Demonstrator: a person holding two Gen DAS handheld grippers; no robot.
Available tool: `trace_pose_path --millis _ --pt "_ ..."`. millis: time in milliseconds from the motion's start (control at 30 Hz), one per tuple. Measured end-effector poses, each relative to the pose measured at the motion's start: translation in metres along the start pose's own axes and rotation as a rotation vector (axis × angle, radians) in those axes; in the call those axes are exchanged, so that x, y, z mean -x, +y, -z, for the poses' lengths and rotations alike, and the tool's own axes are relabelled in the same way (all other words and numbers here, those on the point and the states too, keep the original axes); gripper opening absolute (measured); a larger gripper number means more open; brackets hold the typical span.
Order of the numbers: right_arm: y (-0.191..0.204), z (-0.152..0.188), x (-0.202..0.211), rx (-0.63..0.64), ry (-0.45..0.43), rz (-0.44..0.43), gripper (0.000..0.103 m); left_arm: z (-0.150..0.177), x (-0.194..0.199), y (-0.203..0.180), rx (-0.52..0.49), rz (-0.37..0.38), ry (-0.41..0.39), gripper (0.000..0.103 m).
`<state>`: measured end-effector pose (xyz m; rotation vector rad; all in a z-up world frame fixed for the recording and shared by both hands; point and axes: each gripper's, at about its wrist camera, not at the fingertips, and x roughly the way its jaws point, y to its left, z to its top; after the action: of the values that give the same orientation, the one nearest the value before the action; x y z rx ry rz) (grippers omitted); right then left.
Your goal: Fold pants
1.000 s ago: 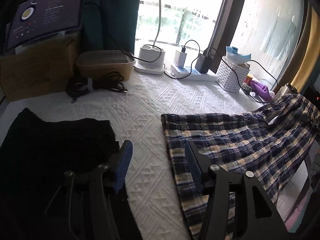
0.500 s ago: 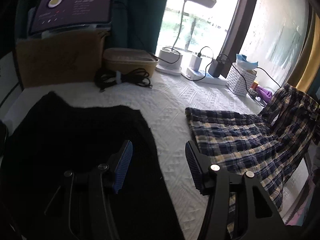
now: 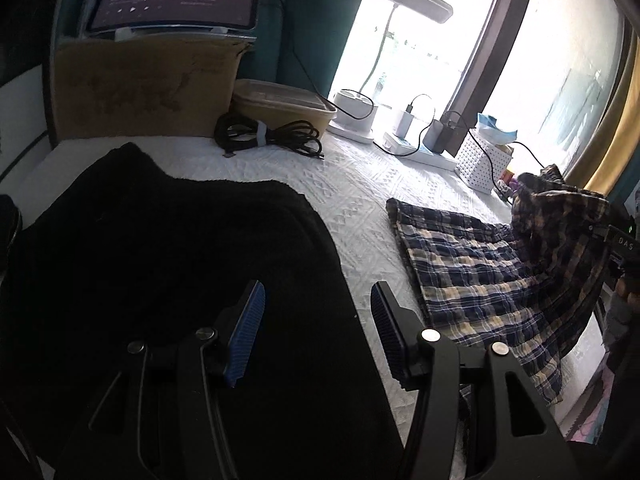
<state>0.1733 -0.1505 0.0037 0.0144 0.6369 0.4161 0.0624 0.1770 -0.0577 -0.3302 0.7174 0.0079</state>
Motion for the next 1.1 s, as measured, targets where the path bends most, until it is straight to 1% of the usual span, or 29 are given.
trace_pose_path --millis 233,367,567,700,900,1000,1067,1100 --pt "0.038 0.004 -0.021 0.068 0.051 -0.034 0.016 0.006 0.004 0.013 0.028 0.009 -0.008 0.055" --pt "0.055 0.009 -0.035 0.102 0.090 -0.052 0.016 0.009 0.004 0.020 0.032 -0.016 -0.001 0.055" --pt "0.089 0.021 -0.061 0.168 0.162 -0.091 0.016 0.010 0.010 0.029 0.047 -0.020 -0.013 0.055" --pt "0.104 0.031 -0.077 0.207 0.209 -0.094 0.016 0.011 0.014 0.032 0.047 -0.030 -0.020 0.055" --pt "0.110 0.036 -0.088 0.221 0.239 -0.089 0.016 0.014 0.016 0.032 0.050 -0.038 -0.017 0.055" --pt "0.118 0.041 -0.093 0.272 0.268 -0.071 0.017 0.015 0.015 0.026 0.037 -0.032 -0.017 0.055" --pt "0.124 0.046 -0.094 0.311 0.278 -0.064 0.018 0.016 0.013 0.021 0.023 -0.027 -0.009 0.055" --pt "0.126 0.049 -0.094 0.324 0.279 -0.062 0.023 0.016 0.012 0.018 0.017 -0.025 -0.005 0.055"
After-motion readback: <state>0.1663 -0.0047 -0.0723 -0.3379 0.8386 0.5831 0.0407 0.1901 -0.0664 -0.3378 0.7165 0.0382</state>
